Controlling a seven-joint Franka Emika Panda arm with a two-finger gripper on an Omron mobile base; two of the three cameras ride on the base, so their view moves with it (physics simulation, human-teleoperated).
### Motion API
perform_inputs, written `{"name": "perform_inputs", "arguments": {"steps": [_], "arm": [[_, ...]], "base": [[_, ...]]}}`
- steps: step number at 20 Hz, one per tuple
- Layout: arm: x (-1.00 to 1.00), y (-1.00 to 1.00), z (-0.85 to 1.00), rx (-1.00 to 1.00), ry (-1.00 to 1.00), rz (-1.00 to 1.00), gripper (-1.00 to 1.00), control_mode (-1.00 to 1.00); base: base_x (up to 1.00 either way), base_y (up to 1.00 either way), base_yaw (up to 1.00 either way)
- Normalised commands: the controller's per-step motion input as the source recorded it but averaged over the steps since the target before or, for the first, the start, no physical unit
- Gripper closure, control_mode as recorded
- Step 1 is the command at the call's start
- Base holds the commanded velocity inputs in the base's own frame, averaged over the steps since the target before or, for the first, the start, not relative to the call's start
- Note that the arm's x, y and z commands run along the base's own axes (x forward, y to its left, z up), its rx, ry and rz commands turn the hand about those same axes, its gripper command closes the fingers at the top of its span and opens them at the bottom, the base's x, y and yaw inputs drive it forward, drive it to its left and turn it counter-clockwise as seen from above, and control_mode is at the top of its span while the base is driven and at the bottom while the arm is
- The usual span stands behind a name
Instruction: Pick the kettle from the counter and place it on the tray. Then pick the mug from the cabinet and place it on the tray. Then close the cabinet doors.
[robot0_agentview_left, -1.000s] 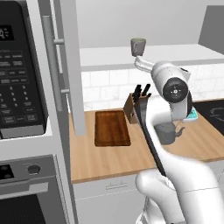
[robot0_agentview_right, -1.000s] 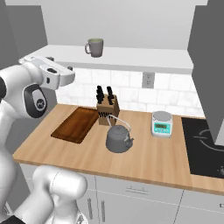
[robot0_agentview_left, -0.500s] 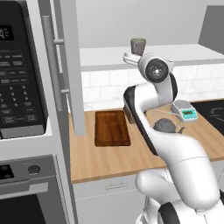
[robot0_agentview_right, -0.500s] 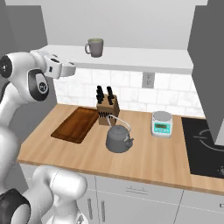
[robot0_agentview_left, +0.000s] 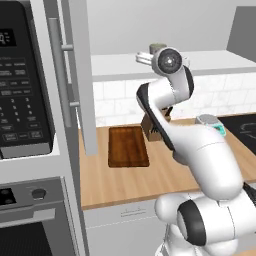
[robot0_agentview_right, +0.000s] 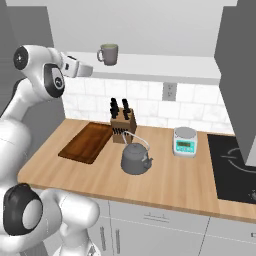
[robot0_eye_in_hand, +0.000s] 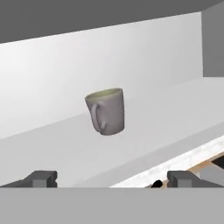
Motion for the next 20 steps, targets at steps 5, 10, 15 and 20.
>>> {"name": "perform_inputs", "arguments": {"steps": [5, 10, 15, 20], "arm": [[0.37, 0.0, -0.08, 0.01, -0.07, 0.0, -1.0, -1.0], [0.25, 0.0, -0.35, 0.0, -0.09, 0.0, -1.0, -1.0], [0.34, 0.0, -0.07, 0.0, -0.03, 0.0, -1.0, -1.0], [0.4, -0.01, 0.01, 0.01, 0.0, 0.0, -1.0, -1.0]], "base": [[0.0, 0.0, 0.0], [0.0, 0.0, 0.0], [0.0, 0.0, 0.0], [0.0, 0.0, 0.0]]}}
